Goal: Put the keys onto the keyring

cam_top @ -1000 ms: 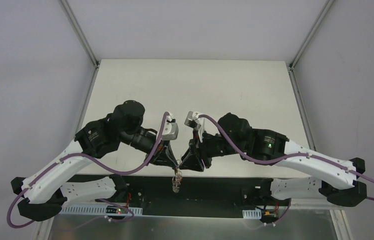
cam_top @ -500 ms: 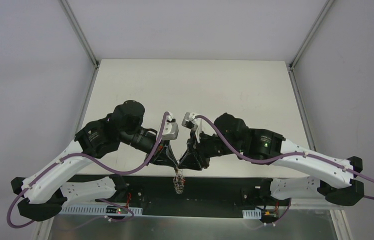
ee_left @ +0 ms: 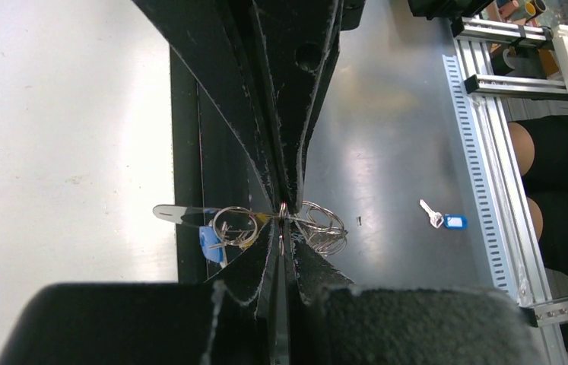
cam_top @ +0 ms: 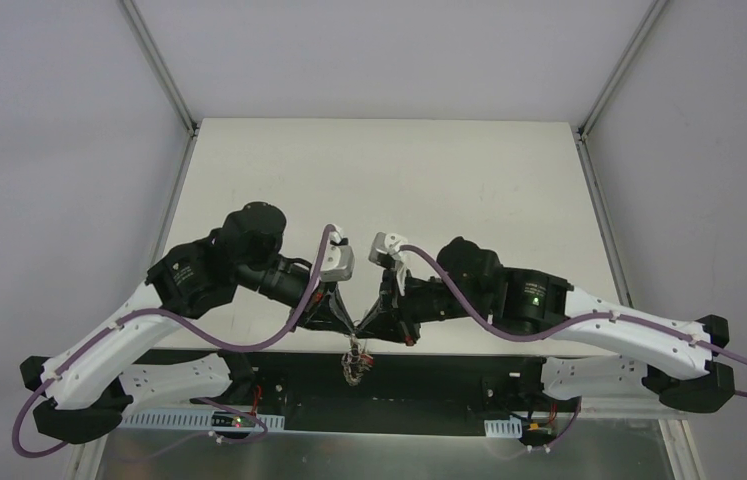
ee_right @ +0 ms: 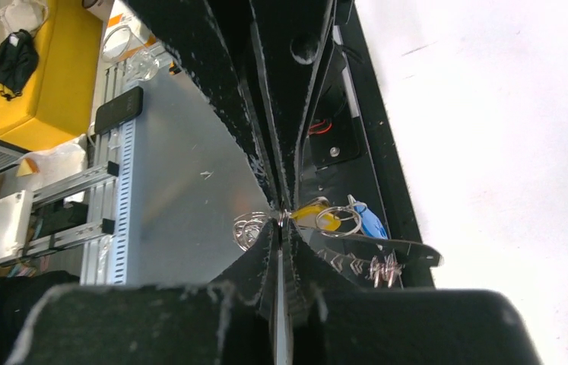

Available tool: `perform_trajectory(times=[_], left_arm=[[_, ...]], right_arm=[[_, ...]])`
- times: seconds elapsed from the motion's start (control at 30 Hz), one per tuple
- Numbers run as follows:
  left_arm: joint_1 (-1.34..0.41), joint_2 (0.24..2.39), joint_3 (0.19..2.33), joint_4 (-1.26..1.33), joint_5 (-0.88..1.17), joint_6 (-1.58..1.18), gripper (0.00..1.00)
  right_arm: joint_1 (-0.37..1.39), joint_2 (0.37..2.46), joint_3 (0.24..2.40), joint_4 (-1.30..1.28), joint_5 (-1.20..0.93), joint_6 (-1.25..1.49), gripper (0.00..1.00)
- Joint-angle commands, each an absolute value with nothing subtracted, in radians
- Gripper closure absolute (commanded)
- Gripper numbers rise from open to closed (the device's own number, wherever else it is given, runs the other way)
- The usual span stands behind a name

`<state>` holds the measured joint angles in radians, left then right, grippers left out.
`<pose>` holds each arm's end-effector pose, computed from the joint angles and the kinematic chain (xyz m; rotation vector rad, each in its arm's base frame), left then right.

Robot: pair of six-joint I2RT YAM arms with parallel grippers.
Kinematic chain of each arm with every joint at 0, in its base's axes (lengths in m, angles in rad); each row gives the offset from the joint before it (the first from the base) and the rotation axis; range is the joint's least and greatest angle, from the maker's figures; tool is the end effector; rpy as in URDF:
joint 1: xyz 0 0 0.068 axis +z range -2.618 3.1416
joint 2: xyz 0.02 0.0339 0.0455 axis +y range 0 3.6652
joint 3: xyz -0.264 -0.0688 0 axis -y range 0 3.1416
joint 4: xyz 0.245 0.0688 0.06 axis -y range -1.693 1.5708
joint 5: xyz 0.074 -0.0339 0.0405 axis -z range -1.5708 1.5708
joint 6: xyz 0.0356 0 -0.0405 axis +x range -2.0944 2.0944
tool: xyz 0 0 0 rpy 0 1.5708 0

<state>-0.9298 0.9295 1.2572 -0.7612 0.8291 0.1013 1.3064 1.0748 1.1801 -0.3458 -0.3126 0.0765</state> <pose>0.0769 -0.1469 0.4195 1.4994 1.4865 -1.3416 0.0512 0.2311 0.4054 -1.3381 1.4716 1.2270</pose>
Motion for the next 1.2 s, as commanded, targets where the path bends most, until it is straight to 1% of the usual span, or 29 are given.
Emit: perform_trajectory(times=[0.0,0.1,0.17,0.43,0.6,0.7,0.83,0.93,1.17], left_arm=[[-0.933,0.845,1.259,-0.666,0.865,0.127,1.00],[-0.933,0.785,1.229,-0.597,0.866,0.113,0.87],[-0.934,0.752,1.205,-0.543,0.870,0.093,0.81],[-0.934,0.648,1.102,-0.361,0.850,0.016,0.74],[-0.933,0.610,1.040,-0.270,0.840,-0.043,0.73],[-0.934,0.595,1.008,-0.221,0.831,-0.070,0.72],[-0.933,0.575,0.961,-0.138,0.825,-0.105,0.66],[-0.934,0.571,0.922,-0.075,0.825,-0.133,0.65],[-0.934,0.567,0.901,-0.051,0.806,-0.131,0.63]], right_arm=[[1.368,1.006,1.146,-0.266,-0.218,0.016,1.00],[1.423,0.986,1.135,-0.248,-0.139,-0.027,1.00],[1.450,0.981,1.134,-0.244,-0.096,-0.049,1.00],[1.550,0.962,1.118,-0.189,0.067,-0.152,1.00],[1.602,0.916,1.065,-0.067,0.154,-0.224,1.00],[1.612,0.895,1.048,-0.017,0.166,-0.246,1.00],[1.629,0.875,1.031,0.050,0.188,-0.270,1.00],[1.633,0.865,1.023,0.086,0.204,-0.280,1.00],[1.637,0.856,1.031,0.111,0.197,-0.287,1.00]])
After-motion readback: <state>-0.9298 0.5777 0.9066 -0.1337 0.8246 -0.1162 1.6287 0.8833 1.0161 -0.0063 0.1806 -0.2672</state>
